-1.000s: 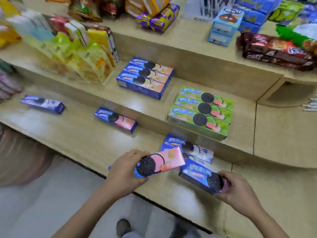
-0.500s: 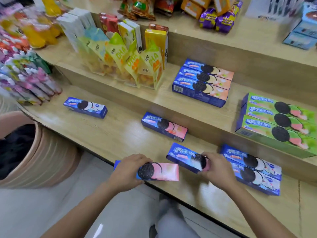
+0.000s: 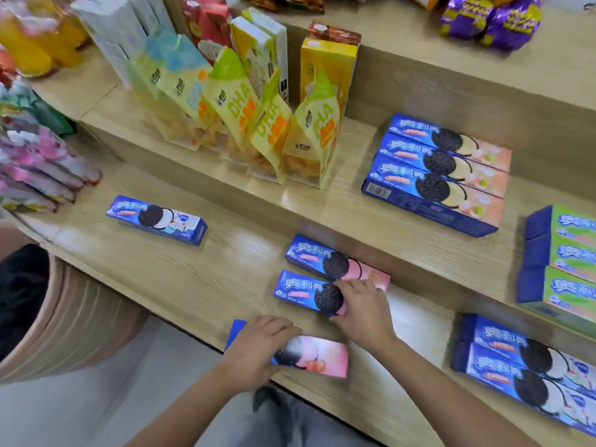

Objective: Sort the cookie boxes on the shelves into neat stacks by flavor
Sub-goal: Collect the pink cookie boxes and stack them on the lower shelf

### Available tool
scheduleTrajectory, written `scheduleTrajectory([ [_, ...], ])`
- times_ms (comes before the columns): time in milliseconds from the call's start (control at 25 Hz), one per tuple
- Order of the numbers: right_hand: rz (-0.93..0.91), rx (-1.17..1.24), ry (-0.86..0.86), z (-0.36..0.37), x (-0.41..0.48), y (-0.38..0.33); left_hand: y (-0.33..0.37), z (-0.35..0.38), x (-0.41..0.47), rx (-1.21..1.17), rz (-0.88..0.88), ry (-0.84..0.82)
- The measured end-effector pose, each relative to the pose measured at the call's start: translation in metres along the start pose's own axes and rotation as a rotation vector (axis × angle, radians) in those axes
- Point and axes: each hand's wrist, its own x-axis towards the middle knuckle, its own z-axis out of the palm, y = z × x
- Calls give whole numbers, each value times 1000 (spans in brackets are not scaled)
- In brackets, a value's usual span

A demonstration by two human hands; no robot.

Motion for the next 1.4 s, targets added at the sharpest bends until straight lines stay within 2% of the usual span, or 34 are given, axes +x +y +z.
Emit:
scheduleTrajectory([
  [280,99,-21,55,22,-1,-21,-29,-1,30,26,191,-61],
  [441,56,71,156,14,-19,-26,-30,-7,45,91,331,-34],
  [561,268,324,295,3,-55,-26,-37,-20,39,25,379,72],
  [641,481,564,310,5,-86,-24,-52,-27,28,-93,236,119],
  [721,641,860,242,11,-109,-26,-69,-27,21,-272,-61,128],
  [801,640,1159,141,18,-117,-35,-85,-23,19,-565,-262,49],
  [841,590,1219,93,21,-116,-39,-89,-22,20,-662,-287,12],
  [921,533,1256,69,28,-106,-44,-90,-17,24,-715,-253,-19],
  [1161,645,1217,284,39,-89,-32,-75,-1,40,-768,-253,72],
  [1402,680,1097,259,32,-78,-13,-67,1,57,-707,-302,131],
])
